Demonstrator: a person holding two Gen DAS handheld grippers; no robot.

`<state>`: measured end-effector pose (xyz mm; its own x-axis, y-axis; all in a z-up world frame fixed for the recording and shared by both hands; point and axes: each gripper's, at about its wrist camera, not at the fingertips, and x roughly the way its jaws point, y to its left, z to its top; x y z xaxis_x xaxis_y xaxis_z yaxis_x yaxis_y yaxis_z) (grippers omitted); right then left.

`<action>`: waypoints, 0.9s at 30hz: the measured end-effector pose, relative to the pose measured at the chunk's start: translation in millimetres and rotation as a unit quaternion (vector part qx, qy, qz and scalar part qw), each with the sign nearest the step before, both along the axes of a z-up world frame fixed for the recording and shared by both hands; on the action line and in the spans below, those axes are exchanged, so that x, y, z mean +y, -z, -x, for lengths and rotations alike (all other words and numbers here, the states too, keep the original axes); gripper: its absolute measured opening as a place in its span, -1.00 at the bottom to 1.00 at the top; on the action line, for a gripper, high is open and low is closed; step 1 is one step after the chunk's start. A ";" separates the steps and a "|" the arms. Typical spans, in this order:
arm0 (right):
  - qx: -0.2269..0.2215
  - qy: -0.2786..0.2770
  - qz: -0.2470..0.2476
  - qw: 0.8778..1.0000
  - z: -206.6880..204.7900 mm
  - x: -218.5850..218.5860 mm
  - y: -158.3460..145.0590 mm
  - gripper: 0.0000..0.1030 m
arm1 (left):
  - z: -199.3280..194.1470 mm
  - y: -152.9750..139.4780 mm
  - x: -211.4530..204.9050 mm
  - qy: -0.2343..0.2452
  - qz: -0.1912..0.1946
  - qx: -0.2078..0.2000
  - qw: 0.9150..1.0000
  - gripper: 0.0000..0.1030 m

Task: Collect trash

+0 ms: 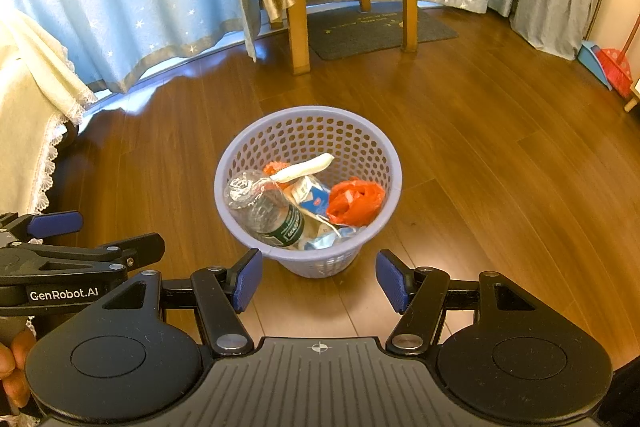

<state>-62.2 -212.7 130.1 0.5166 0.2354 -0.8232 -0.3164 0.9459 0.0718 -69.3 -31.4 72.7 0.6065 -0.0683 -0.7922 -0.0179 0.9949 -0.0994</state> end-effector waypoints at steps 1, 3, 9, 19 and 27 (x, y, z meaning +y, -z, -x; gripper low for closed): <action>0.000 0.000 0.000 1.000 0.0 0.0 0.3 0.17 | 0.1 0.0 0.2 0.000 0.000 0.000 1.000 0.98; 0.001 0.000 0.000 1.000 -0.2 1.1 0.6 0.16 | 0.4 0.6 0.2 0.001 0.000 0.000 1.000 0.98; 0.001 0.000 -0.001 1.000 -0.5 1.3 0.8 0.16 | 0.8 1.4 0.5 0.001 0.000 -0.001 1.000 0.98; 0.001 0.000 0.000 1.000 -0.6 1.1 0.9 0.17 | 0.7 1.3 0.8 -0.001 0.001 0.000 1.000 0.98; 0.002 0.001 -0.001 1.000 -0.4 1.2 1.1 0.16 | 0.7 1.9 1.5 0.001 0.002 0.000 1.000 0.98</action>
<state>-61.9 -211.5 129.0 0.5137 0.2358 -0.8250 -0.3151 0.9462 0.0742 -70.0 -29.9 70.8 0.6068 -0.0732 -0.7915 -0.0157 0.9945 -0.1040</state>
